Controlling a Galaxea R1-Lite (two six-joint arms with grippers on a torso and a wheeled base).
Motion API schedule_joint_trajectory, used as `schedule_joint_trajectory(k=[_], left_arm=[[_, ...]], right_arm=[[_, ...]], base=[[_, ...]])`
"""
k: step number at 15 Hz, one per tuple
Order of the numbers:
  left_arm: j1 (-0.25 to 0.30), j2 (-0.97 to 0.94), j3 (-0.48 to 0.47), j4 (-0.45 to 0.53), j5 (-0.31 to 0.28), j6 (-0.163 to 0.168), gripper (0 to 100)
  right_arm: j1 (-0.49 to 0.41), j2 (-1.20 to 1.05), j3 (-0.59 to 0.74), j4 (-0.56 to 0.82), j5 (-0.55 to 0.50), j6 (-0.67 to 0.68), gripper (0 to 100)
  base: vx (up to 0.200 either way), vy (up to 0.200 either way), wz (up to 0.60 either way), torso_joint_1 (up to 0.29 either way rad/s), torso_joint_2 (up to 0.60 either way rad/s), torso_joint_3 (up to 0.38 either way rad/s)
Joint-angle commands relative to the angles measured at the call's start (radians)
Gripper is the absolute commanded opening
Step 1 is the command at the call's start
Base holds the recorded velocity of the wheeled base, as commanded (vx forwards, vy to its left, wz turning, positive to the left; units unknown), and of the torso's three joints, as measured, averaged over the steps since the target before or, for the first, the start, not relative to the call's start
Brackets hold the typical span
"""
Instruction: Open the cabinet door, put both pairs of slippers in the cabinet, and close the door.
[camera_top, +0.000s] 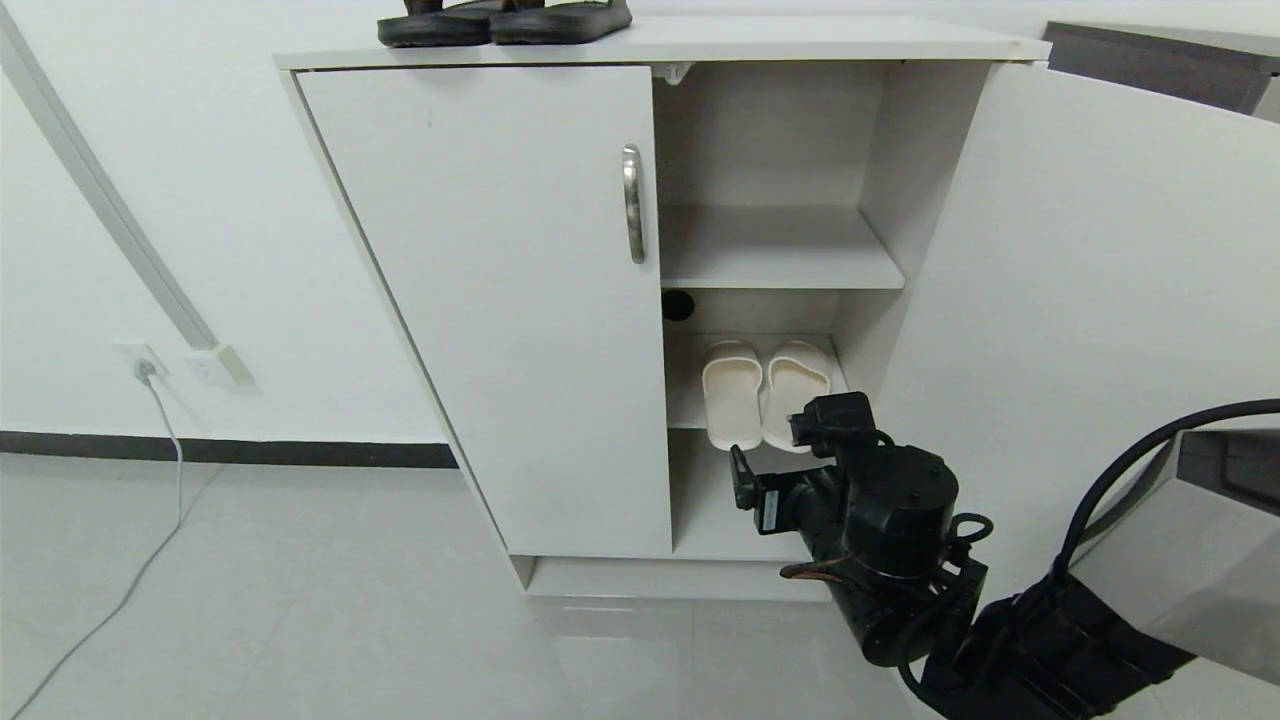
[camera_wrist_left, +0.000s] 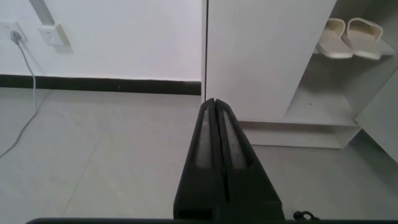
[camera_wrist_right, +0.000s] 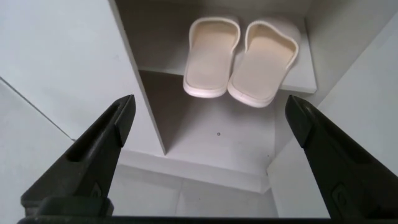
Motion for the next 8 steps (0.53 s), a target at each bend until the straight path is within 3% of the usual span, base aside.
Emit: schedule_joint_trajectory(k=[1, 6, 8], left_arm=[[0.0, 0.001, 0.0, -0.001, 0.0, 0.0, 0], [0.0, 0.001, 0.0, -0.001, 0.002, 0.0, 0], [0.0, 0.001, 0.0, -0.001, 0.002, -0.001, 0]], right_arm=[[0.003, 0.002, 0.002, -0.001, 0.0, 0.001, 100], [0.001, 0.002, 0.02, 0.001, 0.0, -0.001, 100], [0.001, 0.002, 0.025, -0.001, 0.0, -0.001, 100]], base=[[0.0, 0.0, 0.0, 0.002, 0.0, 0.193], [0.0, 0.0, 0.0, 0.001, 0.0, 0.204], [0.0, 0.0, 0.0, -0.001, 0.01, 0.06]])
